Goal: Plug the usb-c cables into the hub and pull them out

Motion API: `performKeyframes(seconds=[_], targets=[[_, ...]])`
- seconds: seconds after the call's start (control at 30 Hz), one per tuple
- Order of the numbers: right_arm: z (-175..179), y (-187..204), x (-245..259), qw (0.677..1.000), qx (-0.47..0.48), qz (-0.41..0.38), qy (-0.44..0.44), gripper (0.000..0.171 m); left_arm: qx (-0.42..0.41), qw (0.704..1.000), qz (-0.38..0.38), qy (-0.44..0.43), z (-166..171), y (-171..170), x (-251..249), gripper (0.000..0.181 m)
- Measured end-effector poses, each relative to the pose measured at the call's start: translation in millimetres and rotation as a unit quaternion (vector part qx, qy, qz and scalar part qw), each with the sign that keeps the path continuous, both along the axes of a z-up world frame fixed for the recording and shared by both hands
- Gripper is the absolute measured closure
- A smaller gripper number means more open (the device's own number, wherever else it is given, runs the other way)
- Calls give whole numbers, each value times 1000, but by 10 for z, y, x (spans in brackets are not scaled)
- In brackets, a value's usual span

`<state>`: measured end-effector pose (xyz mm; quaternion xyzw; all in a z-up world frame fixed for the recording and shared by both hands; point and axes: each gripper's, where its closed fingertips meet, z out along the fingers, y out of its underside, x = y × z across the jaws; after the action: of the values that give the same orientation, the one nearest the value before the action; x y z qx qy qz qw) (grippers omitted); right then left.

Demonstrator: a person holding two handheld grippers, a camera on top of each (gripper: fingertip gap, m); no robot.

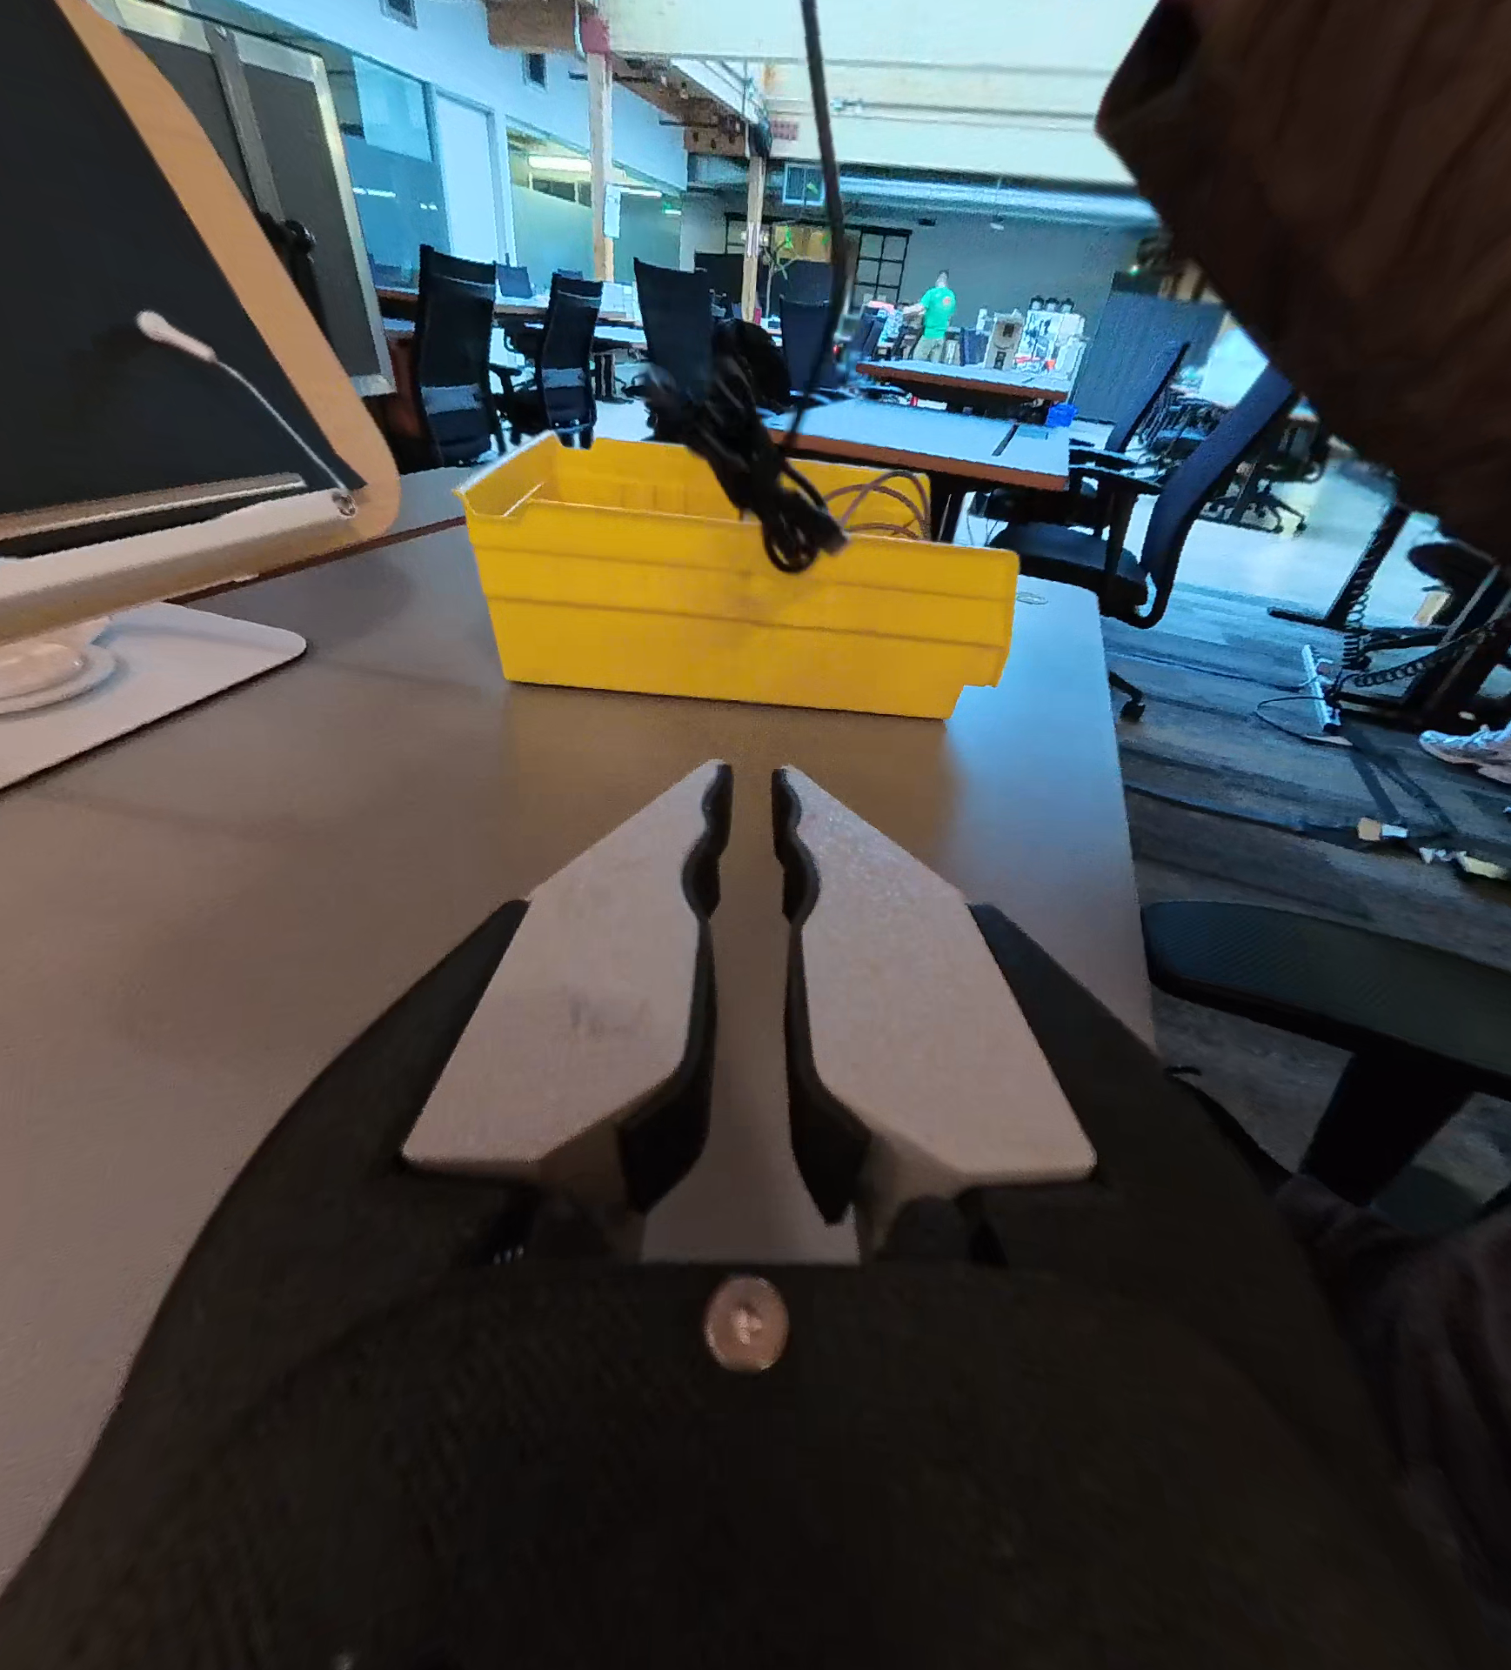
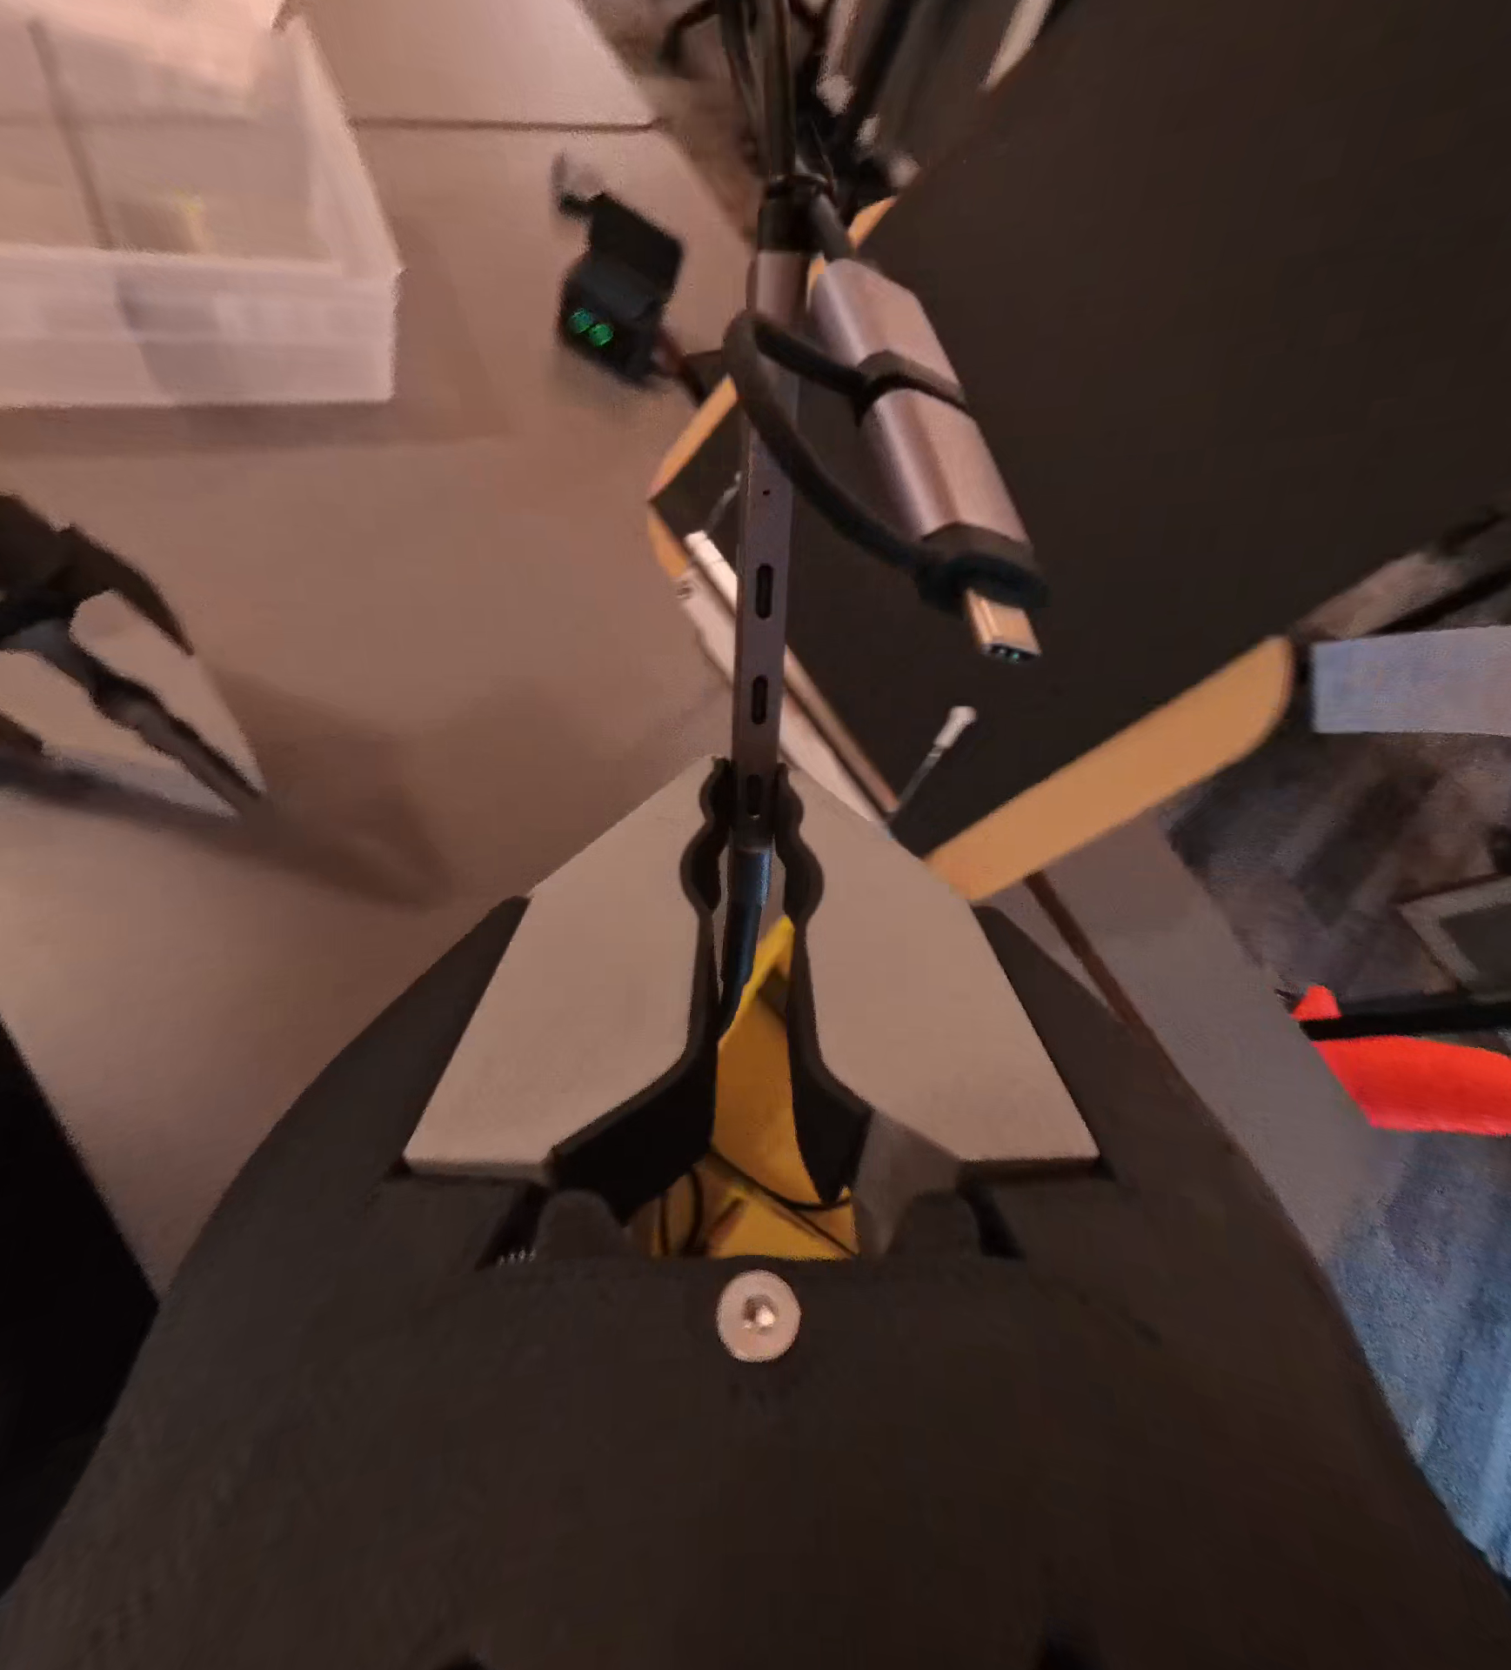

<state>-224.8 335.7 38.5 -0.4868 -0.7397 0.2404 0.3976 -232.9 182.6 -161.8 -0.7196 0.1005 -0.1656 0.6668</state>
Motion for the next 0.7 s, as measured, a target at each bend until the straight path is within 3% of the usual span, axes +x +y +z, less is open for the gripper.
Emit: performKeyframes(seconds=[0.17, 0.3, 0.53, 0.7], targets=[[418, 533, 99, 997, 6, -62, 53, 165, -10, 1000, 5, -8, -31, 13, -38, 177], [300, 877, 100, 994, 9, -83, 71, 165, -21, 1000, 4, 9, -86, 30, -9, 180], [-894, 1371, 112, 996, -57, -65, -4, 165, -35, 999, 4, 16, -144, 48, 0, 181], [-1876, 1649, 531, 983, -28, -54, -174, 163, -44, 999, 3, 8, -168, 55, -10, 181]])
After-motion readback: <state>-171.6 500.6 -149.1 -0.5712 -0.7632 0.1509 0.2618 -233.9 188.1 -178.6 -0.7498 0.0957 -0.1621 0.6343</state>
